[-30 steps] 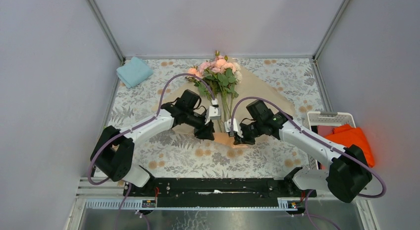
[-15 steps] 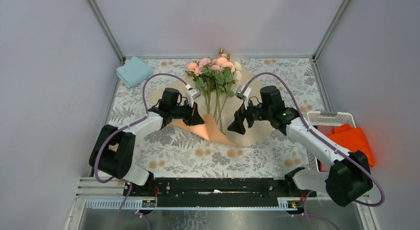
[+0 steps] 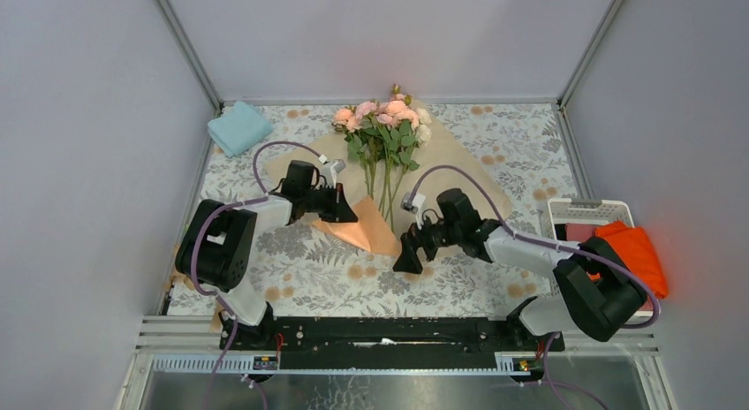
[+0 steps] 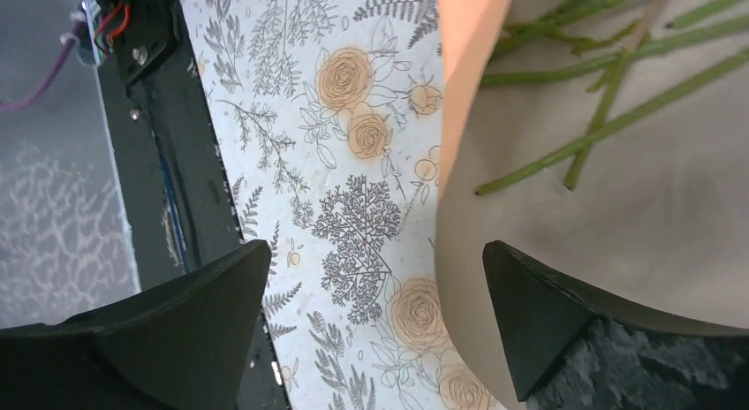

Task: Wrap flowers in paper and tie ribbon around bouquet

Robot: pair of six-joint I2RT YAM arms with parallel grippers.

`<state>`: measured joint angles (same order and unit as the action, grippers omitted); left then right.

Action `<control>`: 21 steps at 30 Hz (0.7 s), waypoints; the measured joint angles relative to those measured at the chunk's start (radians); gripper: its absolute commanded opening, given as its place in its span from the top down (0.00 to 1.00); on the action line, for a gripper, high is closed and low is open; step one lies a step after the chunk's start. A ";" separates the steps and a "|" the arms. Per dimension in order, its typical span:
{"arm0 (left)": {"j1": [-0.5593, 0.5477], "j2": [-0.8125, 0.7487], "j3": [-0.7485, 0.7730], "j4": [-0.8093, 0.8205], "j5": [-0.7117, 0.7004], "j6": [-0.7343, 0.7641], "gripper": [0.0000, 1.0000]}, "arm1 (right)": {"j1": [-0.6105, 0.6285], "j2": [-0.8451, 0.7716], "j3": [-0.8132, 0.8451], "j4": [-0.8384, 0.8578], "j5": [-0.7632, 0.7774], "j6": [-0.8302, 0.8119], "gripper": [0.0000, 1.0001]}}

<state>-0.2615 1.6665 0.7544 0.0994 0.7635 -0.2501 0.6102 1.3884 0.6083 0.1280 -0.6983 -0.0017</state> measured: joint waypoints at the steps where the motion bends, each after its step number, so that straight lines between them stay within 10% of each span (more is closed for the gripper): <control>1: 0.000 0.000 0.001 0.000 0.000 -0.001 1.00 | 0.025 -0.007 -0.020 0.027 -0.001 -0.010 0.02; 4: 0.000 -0.002 0.001 0.000 0.000 -0.001 1.00 | 0.048 0.005 -0.044 0.083 0.024 -0.037 0.18; 9: 0.000 -0.007 0.001 0.001 0.000 0.006 1.00 | 0.043 0.106 -0.030 0.156 0.093 -0.013 0.90; 10: 0.000 -0.009 0.002 -0.002 0.000 0.016 0.83 | 0.043 0.117 -0.027 0.156 0.104 0.002 0.99; 13: 0.000 -0.009 0.037 -0.070 -0.002 0.099 0.34 | 0.042 0.127 -0.014 0.147 0.129 0.045 1.00; 21: 0.026 -0.022 0.196 -0.412 -0.009 0.535 0.20 | -0.030 0.149 0.048 0.109 0.101 0.179 1.00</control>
<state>-0.2359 1.6447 0.9504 -0.3126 0.7547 0.2848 0.5804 1.5375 0.6559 0.2367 -0.5968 0.1768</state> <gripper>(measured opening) 0.793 0.011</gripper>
